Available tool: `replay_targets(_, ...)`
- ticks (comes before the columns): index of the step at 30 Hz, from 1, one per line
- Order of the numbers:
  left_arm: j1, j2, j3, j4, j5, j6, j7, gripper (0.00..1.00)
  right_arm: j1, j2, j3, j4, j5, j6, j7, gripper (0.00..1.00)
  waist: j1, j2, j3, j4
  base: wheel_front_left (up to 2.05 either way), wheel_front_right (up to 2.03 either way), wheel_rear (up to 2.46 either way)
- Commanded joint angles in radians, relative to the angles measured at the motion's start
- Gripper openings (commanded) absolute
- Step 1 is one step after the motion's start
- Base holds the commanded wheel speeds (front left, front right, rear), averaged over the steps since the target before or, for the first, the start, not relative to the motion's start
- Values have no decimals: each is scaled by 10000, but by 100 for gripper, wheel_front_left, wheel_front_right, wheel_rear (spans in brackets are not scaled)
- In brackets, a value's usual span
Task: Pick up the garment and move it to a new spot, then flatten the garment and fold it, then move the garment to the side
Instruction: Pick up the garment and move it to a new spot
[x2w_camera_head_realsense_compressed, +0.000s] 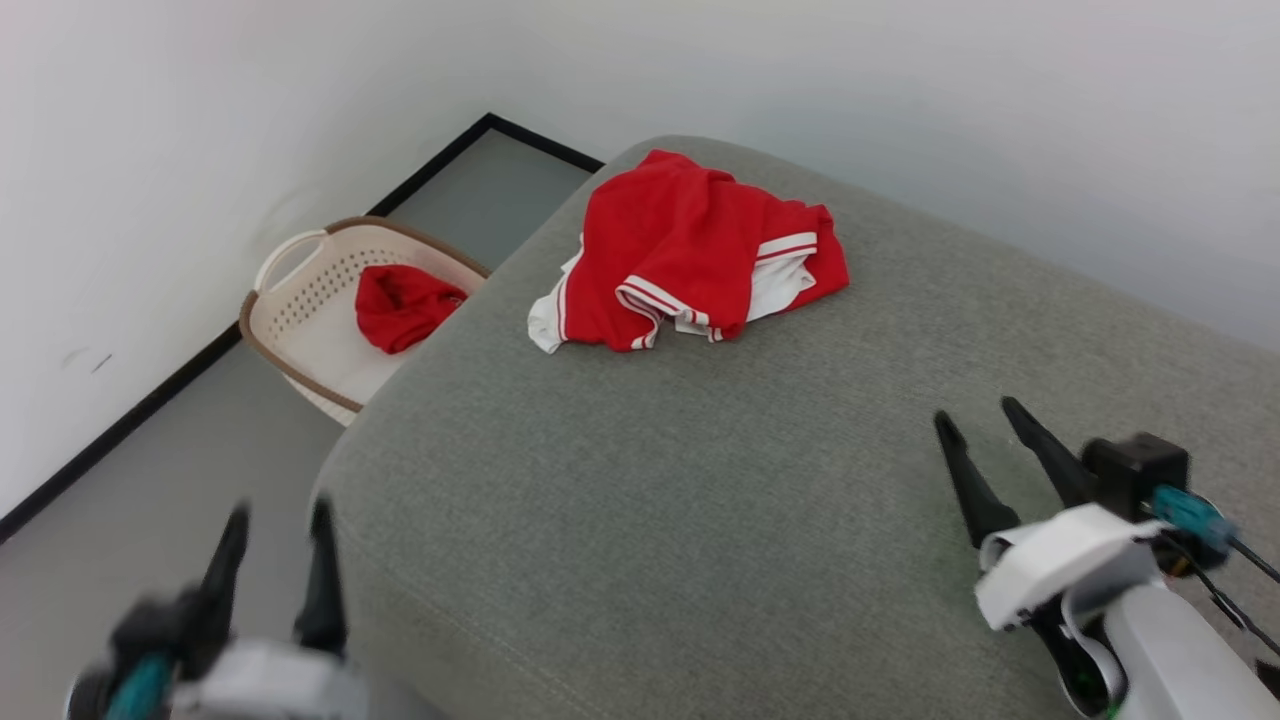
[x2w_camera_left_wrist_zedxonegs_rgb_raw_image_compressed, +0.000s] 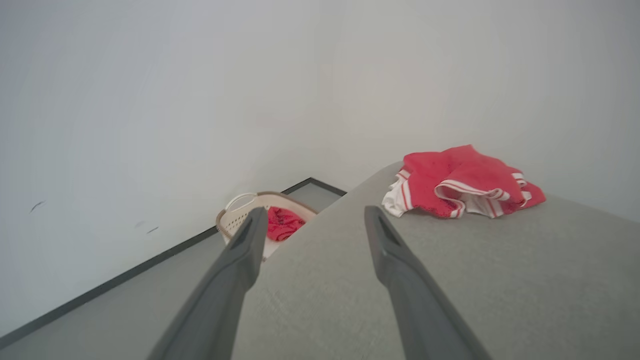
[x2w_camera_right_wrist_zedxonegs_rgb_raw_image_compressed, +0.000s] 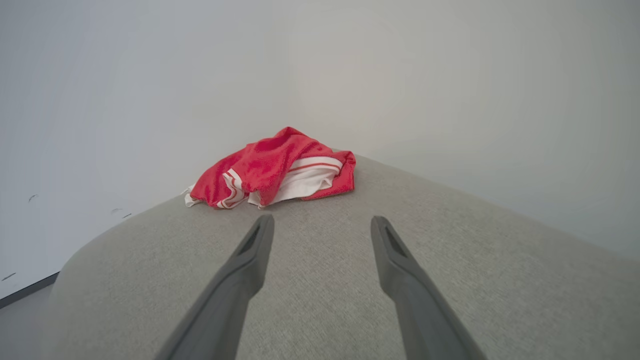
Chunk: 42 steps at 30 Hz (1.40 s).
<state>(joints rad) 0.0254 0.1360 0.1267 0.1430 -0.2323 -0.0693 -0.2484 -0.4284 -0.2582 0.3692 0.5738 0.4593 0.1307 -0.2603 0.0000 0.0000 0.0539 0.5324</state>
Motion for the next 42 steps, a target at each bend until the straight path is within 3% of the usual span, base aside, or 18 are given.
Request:
replay_targets(1,-964,229,-386,183,49,-238,225,100,452,-59,-422,-227,-118,1,-50,100,0,0,-16,-133,0,0,0)
replay_targets(3,-1406,381,-568,298,49,-326,341,100,613,-35,-599,-367,-200,1,-52,100,0,0,7,-220,0,0,0)
replay_targets(12,-5668,1991,-1452,1944,-272,-607,676,100,34,-96,-273,-1622,-640,1,135,100,0,0,1763,-2759,0,0,0)
replay_targets(24,-10719,3705,-3335,6066,-3463,-617,2490,100,-1578,-100,711,-2477,-756,-1,261,100,0,0,3934,-4912,0,0,0)
replay_targets(28,-11458,4006,-4066,7194,-4495,-618,3922,100,-1863,-32,959,-2575,-762,-1,209,100,0,0,4269,-5264,0,0,0)
replay_targets(34,-11829,4440,-5094,7715,-6085,-617,6095,100,-2084,103,1177,-2692,-822,-1,138,100,0,0,4510,-5616,0,0,0)
replay_targets(38,-11856,4798,-5603,7974,-6645,-608,6861,100,-2190,256,1470,-2842,-804,-1,127,100,0,0,4634,-5920,0,0,0)
replay_targets(42,-11829,5181,-5930,8375,-6894,-608,6905,100,-2379,385,1724,-3120,-800,-1,107,100,0,0,4846,-6312,0,0,0)
